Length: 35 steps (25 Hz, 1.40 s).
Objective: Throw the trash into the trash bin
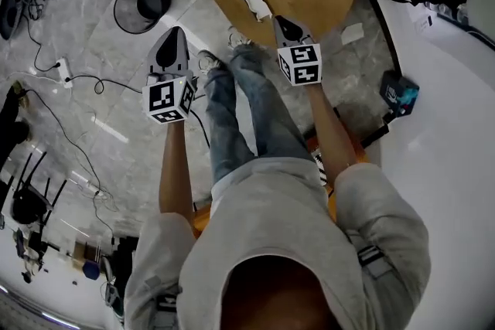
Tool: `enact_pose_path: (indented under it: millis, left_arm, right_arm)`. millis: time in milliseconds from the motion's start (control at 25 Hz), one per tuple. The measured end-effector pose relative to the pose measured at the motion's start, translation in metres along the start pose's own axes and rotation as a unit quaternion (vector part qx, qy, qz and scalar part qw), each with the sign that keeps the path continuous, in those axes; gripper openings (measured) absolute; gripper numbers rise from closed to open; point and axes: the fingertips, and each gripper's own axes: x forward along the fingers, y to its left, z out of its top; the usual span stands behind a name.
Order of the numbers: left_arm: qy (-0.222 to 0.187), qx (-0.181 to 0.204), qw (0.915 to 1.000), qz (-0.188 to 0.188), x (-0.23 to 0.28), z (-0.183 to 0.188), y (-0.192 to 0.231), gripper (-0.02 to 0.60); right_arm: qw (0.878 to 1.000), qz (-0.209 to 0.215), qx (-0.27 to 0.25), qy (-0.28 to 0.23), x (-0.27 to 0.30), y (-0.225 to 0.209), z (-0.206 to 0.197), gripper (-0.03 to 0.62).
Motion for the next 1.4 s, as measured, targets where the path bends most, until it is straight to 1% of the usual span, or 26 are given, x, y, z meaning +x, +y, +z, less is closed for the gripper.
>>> enact_pose_path:
  millis: [120,280,320,360,400,480,600,800,960,1040,1080,1240,1400]
  left_arm:
    - [0.012,0.014,0.9992,-0.035,0.019,-0.008,-0.021,0.018]
    - [0.027,0.022,0.9980,-0.054,0.038,-0.026,-0.039,0.018]
    - [0.030,0.021,0.9978,-0.055,0.041,-0.031,-0.042,0.018]
    - [0.033,0.019,0.9977,-0.056,0.043,-0.036,-0.044,0.018]
    - [0.035,0.016,0.9977,-0.055,0.045,-0.040,-0.045,0.018]
    - [0.039,0.010,0.9977,-0.054,0.046,-0.048,-0.046,0.018]
    - [0.042,0.006,0.9979,-0.049,0.045,-0.058,-0.046,0.018]
    - [0.045,-0.003,0.9983,-0.036,0.042,-0.070,-0.046,0.018]
    - [0.047,-0.008,0.9984,-0.029,0.038,-0.076,-0.044,0.018]
    - [0.046,-0.008,0.9985,-0.028,0.038,-0.076,-0.044,0.018]
    - [0.044,-0.009,0.9986,-0.027,0.037,-0.076,-0.043,0.018]
    - [0.036,-0.012,0.9990,-0.023,0.035,-0.073,-0.039,0.018]
    - [0.024,-0.030,0.9992,-0.013,0.035,-0.069,-0.031,0.018]
  right_arm:
    - [1.000,-0.011,0.008,0.011,0.002,-0.006,-0.024,0.032]
    - [1.000,0.004,-0.001,0.025,0.023,-0.012,-0.051,0.043]
    - [0.999,0.008,-0.007,0.031,0.030,-0.013,-0.057,0.070]
    - [0.999,0.013,-0.010,0.037,0.037,-0.014,-0.064,0.123]
    - [0.999,0.016,-0.012,0.045,0.045,-0.014,-0.070,0.139]
    - [0.998,0.017,-0.013,0.058,0.060,-0.015,-0.080,0.150]
    - [0.997,0.013,-0.017,0.071,0.081,-0.018,-0.088,0.150]
    - [0.997,0.016,-0.034,0.074,0.106,-0.022,-0.090,0.147]
    - [0.997,0.011,-0.026,0.074,0.117,-0.022,-0.090,0.098]
    - [0.997,0.010,-0.022,0.071,0.119,-0.022,-0.088,0.060]
    - [0.997,0.011,-0.020,0.067,0.118,-0.022,-0.087,0.043]
    - [0.999,0.022,-0.017,0.035,0.106,-0.019,-0.075,0.032]
    - [0.999,0.029,-0.018,-0.006,0.079,-0.014,-0.050,0.032]
